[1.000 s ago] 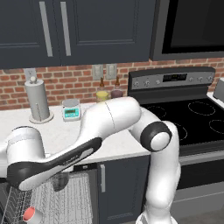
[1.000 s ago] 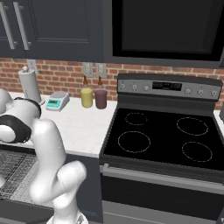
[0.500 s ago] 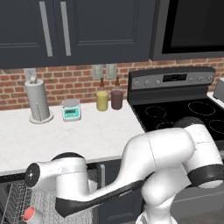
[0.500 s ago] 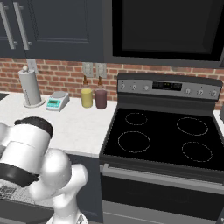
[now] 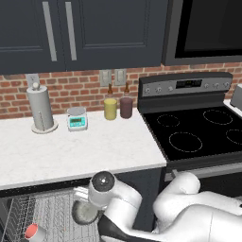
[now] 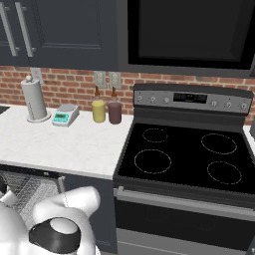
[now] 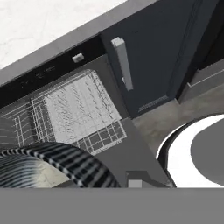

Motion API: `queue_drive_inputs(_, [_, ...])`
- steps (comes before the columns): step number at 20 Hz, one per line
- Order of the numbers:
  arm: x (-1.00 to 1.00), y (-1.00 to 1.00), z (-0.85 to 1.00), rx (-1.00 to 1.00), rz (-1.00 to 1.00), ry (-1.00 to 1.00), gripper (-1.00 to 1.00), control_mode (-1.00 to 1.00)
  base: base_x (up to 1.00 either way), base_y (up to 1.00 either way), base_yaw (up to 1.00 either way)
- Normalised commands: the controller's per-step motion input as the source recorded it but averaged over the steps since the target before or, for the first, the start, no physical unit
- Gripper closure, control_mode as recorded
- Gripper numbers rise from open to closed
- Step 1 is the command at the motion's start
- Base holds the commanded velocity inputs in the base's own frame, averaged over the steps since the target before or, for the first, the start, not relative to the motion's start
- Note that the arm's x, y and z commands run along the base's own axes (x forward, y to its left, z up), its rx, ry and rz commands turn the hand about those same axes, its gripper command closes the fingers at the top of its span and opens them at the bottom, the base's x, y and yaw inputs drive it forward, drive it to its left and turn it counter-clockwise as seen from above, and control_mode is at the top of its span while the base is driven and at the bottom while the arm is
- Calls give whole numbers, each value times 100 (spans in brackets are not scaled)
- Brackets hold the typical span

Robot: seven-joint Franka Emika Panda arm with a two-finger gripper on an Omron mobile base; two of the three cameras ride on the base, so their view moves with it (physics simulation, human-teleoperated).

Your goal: Pick up the cup and bowl from the counter, place them in the dishwasher, and close the dishwasher door.

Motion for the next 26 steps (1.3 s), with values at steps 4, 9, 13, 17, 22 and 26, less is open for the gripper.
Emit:
queue_drive_inputs(4, [20,3,-31,16,21,31,100,-100,0,0,0])
queue_drive_inputs(9, [31,33,-11,2,14,26,100,-100,0,0,0])
queue_drive_inputs(13, [27,47,-3,-3,2,10,100,-100,0,0,0])
queue_drive_inputs(17, [10,60,-5,-18,0,5,100,-100,0,0,0])
queue_drive_inputs(22, [8,45,-12,-18,0,6,100,-100,0,0,0])
queue_drive_inputs(26, [21,25,-17,-15,0,8,100,-100,0,0,0])
